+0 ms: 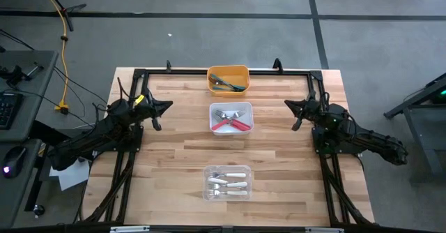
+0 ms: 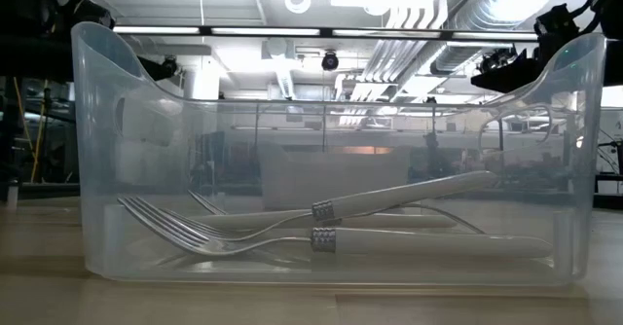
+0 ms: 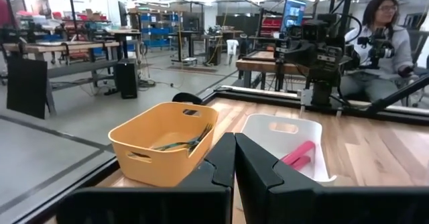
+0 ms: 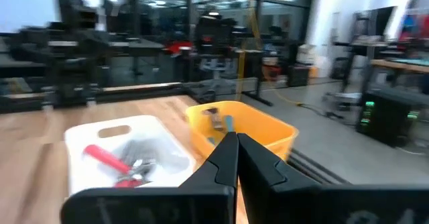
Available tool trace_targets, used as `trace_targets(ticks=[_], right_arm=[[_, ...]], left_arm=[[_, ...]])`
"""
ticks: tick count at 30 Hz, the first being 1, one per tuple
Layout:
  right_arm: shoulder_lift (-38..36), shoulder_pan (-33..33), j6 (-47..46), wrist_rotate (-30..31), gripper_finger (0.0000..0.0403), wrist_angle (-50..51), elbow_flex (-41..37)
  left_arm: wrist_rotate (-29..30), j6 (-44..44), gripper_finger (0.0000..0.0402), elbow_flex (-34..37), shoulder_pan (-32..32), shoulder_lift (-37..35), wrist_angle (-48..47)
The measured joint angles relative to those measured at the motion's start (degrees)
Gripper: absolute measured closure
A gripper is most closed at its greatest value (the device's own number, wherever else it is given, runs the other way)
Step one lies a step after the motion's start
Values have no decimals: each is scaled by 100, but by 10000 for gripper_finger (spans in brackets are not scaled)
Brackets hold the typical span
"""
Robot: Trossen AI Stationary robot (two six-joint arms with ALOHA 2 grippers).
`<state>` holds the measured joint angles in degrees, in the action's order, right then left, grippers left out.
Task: Sort silverware by color (type)
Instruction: Return to Home Position
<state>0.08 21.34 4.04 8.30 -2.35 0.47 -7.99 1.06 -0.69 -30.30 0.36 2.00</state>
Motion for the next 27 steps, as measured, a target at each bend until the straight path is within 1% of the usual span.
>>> trace_targets(ticks=[3,10,14,19,27], right_arm=[[2,-7,-13,-299,403,53,0],[84,82,263,-125,403,37,0],[87,90,246,-122,403,33,0],[87,90,81,-122,403,31,0],[87,90,89,-122,403,29,0]], left_arm=[[0,129,401,0,0,0,0],[2,-93,401,0,0,0,0],[2,191,401,0,0,0,0],[1,863,401,0,0,0,0],[2,933,401,0,0,0,0]])
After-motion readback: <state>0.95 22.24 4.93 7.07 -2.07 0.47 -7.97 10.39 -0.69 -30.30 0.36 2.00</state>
